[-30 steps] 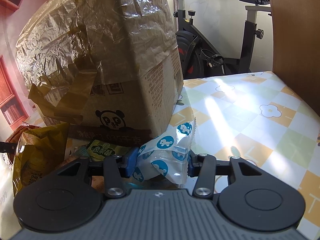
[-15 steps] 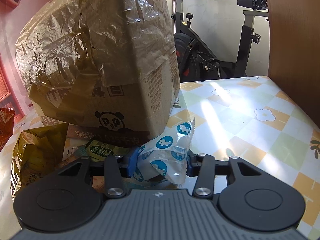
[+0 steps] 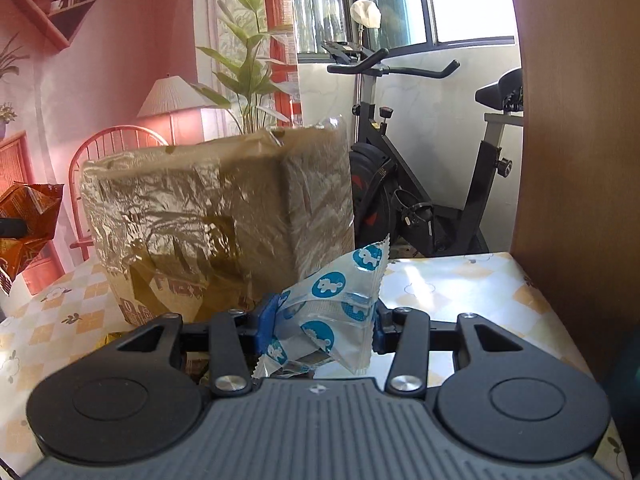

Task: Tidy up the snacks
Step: 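Carry the chip bag with left tool while right tool carries the clear packet into the paper bag, then move left tool to the small yellow packet while right tool reaches the bread loaf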

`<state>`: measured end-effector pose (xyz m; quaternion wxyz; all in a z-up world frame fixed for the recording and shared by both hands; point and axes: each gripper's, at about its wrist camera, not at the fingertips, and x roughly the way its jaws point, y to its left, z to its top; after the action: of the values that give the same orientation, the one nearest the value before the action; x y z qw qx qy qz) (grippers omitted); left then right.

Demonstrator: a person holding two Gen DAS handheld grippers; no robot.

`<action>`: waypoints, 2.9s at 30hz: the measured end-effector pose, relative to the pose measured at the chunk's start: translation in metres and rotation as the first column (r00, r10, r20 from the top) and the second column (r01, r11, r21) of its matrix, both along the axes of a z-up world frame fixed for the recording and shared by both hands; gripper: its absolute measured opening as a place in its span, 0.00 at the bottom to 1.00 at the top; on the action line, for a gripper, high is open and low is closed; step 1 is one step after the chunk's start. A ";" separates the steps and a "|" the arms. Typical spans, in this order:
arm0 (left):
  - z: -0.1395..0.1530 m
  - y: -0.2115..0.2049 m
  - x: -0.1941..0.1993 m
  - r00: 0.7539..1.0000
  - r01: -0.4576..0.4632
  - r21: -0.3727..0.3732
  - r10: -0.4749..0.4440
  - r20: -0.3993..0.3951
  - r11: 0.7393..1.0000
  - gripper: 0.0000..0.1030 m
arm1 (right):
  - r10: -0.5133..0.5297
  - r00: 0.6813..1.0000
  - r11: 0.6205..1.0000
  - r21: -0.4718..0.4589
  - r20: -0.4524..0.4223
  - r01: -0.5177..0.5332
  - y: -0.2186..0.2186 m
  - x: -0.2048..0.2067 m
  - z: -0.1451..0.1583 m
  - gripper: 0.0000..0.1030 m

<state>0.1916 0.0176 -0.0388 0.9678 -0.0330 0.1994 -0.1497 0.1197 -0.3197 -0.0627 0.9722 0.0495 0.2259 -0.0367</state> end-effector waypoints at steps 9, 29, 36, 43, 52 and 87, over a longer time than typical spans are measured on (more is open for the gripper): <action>0.059 -0.056 0.050 0.996 0.063 0.009 -0.064 0.057 0.998 0.61 | 0.075 0.994 0.994 -0.083 0.079 -0.069 0.017 0.054 0.079 0.45; 0.031 -0.124 0.163 0.995 0.082 0.193 -0.071 -0.063 0.978 0.65 | 0.098 0.989 0.988 -0.109 -0.114 -0.110 0.037 0.177 0.047 0.47; 0.024 -0.109 0.161 0.993 0.086 0.150 -0.072 -0.097 0.985 0.80 | 0.077 0.992 0.992 -0.095 -0.103 -0.087 0.032 0.171 0.054 0.68; 0.037 -0.097 0.137 0.997 0.064 0.160 -0.054 -0.063 0.985 0.83 | 0.097 0.993 0.992 -0.078 -0.072 -0.103 0.037 0.148 0.064 0.68; 0.054 -0.060 0.094 0.999 0.006 0.114 -0.001 -0.044 0.993 0.83 | 0.135 0.990 0.987 -0.082 -0.044 -0.138 0.053 0.114 0.077 0.68; -0.046 0.014 -0.027 0.981 0.001 0.109 0.020 -0.194 0.994 0.82 | 0.186 0.971 0.981 0.090 -0.149 -0.174 0.064 0.010 -0.026 0.79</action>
<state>0.1646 0.0317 -0.0849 0.9447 0.0043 0.3010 -0.1302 0.1298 -0.2556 -0.0884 0.9482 0.0630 0.3062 0.0566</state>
